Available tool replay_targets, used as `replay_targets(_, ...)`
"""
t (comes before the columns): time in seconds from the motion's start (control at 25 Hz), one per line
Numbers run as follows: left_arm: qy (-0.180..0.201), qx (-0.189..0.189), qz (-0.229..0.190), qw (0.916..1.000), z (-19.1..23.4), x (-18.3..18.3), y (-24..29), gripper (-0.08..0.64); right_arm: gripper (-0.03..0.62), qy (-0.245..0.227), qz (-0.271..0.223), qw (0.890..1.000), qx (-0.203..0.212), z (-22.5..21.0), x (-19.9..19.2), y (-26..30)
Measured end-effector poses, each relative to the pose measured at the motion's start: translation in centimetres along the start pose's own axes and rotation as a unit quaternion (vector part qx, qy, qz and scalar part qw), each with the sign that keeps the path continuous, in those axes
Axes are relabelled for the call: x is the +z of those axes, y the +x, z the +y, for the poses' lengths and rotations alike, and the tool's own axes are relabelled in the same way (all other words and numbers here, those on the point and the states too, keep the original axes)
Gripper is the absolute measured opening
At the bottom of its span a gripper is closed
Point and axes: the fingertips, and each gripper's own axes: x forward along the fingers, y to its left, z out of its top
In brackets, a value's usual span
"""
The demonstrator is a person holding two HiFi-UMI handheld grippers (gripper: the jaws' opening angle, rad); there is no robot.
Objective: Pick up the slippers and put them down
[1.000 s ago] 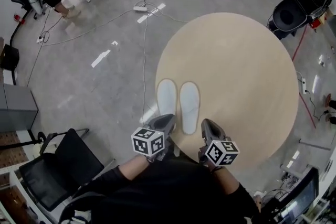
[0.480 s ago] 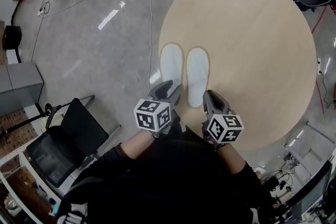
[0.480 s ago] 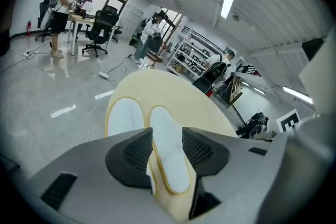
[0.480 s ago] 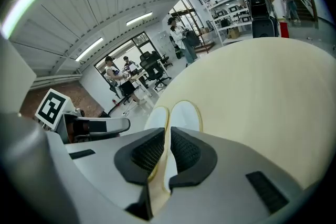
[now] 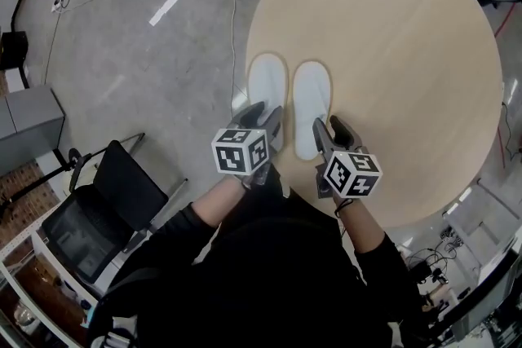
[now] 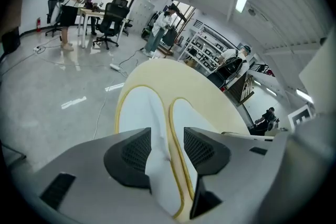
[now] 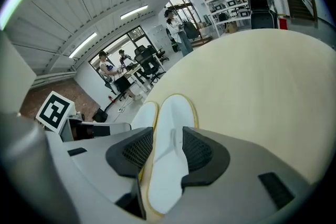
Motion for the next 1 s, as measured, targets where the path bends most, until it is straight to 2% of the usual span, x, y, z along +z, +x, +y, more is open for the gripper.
replay_targets(0.16,-0.004,0.0,0.01,0.9999,0.7,-0.6,1.4,0.187,0.164,0.017,0.012,1.0,-0.002,-1.0,-0.3,1.7)
replay_targets(0.68,-0.017,-0.008,0.02,0.9996,1.1,-1.3,3.0,0.184,0.163,0.019,0.026,0.999,0.007,-1.3,-0.6,3.9)
replay_targets(0.84,-0.019,0.0,0.02,0.9996,1.7,-1.2,3.1,0.132,0.161,0.018,0.033,0.999,0.024,-0.9,-0.7,4.5)
replay_targets(1.0,-0.021,0.003,0.022,0.9995,2.1,-1.4,3.1,0.077,0.112,0.015,0.04,0.999,0.023,-0.8,-1.0,4.7)
